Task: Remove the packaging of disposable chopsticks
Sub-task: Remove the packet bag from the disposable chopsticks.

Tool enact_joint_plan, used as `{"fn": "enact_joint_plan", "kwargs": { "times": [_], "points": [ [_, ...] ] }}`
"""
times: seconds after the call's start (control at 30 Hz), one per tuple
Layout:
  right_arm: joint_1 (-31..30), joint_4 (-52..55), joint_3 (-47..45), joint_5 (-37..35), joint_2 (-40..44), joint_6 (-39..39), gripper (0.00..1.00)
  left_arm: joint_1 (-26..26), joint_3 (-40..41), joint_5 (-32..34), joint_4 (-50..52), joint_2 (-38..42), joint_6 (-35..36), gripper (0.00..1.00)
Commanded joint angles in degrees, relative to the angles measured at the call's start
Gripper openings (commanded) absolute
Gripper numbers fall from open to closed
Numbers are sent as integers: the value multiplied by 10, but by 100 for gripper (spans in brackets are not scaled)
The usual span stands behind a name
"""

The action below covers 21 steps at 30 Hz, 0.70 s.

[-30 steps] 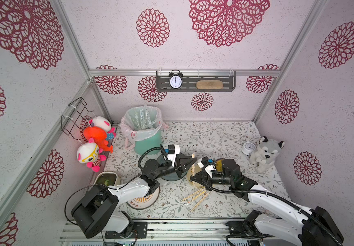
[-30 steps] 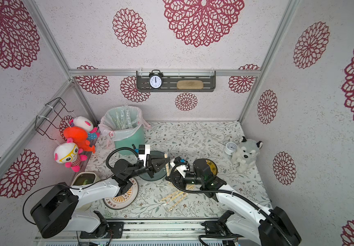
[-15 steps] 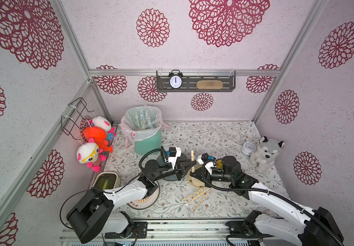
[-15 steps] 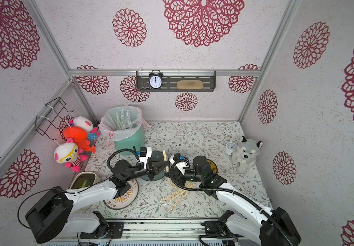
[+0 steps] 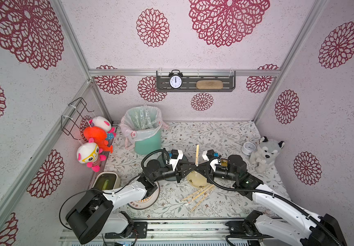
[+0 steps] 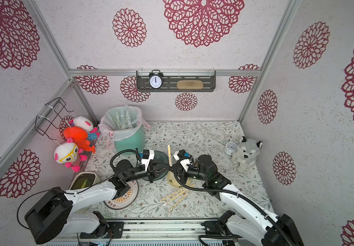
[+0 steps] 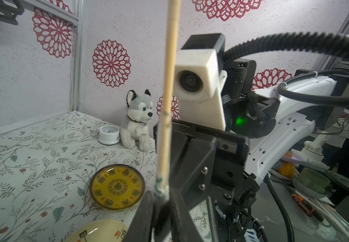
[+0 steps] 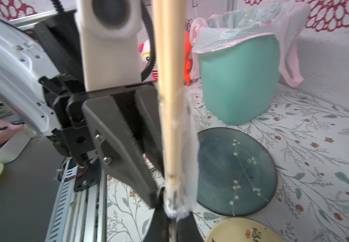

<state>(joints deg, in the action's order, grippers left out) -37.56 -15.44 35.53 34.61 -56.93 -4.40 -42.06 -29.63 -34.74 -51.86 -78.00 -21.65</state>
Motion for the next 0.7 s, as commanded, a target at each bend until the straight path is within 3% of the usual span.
{"fn": "enact_joint_plan", "kwargs": {
  "times": [0.0, 0.03, 0.1, 0.3, 0.37, 0.53, 0.67],
  "points": [
    [-4, -248, 80, 19, 26, -13, 0, -18, 37, -47, 180, -33, 17, 7],
    [-4, -255, 67, 18, 24, -17, 0, -15, 31, -51, 185, -28, 19, 7],
    [-5, -261, 43, 17, 24, -21, 0, -11, 19, -64, 189, -19, 23, 24],
    [-5, -249, -16, 2, 43, -19, 0, 23, -5, -69, 216, 70, 44, 35],
    [-5, -267, -36, 6, 50, -31, 0, 34, -20, -49, 250, 103, 65, 51],
    [-6, -279, -48, 23, 46, -47, 0, 32, -66, -98, 239, 98, 58, 62],
    [-7, -282, -55, 29, 38, -52, 0, 31, -84, -61, 215, 107, 62, 72]
  ]
}}
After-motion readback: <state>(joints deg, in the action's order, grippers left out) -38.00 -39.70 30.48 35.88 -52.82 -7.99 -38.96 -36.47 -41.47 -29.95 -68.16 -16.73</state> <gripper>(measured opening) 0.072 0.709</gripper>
